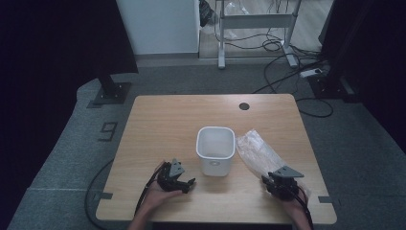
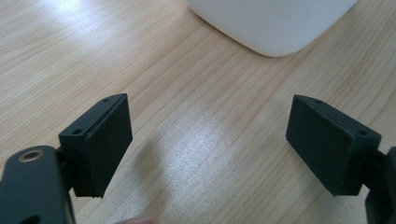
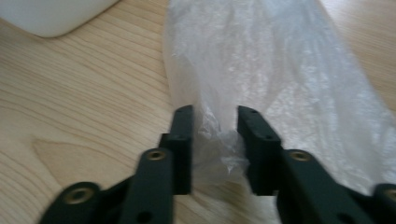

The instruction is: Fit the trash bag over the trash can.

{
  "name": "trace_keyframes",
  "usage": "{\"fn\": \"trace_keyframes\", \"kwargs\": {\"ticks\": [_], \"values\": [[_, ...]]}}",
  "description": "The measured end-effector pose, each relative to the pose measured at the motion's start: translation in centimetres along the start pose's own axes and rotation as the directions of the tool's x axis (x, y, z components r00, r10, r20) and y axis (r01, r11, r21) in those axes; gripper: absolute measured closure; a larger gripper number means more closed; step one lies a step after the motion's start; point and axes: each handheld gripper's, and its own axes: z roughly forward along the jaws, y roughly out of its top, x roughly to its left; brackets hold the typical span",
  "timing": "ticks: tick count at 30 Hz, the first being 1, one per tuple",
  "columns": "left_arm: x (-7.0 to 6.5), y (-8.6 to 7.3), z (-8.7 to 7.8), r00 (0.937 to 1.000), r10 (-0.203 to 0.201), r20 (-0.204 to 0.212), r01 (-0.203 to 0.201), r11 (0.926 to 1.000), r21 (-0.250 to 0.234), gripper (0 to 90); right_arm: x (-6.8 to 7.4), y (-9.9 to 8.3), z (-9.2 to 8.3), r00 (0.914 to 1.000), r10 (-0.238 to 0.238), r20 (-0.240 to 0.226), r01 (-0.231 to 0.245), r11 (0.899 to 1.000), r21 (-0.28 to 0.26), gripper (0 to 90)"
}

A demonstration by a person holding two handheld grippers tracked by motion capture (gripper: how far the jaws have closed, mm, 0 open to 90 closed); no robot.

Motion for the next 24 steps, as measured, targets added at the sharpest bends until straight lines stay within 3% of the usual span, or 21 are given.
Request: {"fn": "trace_keyframes", "kwargs": {"ticks": [7, 15, 24], "values": [[-0.1, 0.0, -0.1, 0.9996, 0.015, -0.024, -0.015, 0.9999, -0.003, 15.0, -0.6, -0.3, -0.4, 0.9995, -0.006, 0.031, 0.006, 1.000, -0.001, 86.5], [0.2, 0.3, -0.8, 0.9995, -0.018, -0.028, 0.016, 0.9987, -0.048, 16.0, -1.7, -0.8, -1.6, 0.9978, 0.056, 0.035, -0.053, 0.994, -0.099, 88.3], [-0.1, 1.0, -2.0, 0.9993, -0.013, -0.034, 0.010, 0.9961, -0.087, 16.9, -1.9, -0.2, -3.6, 0.9962, 0.066, 0.056, -0.053, 0.977, -0.206, 88.5]]}}
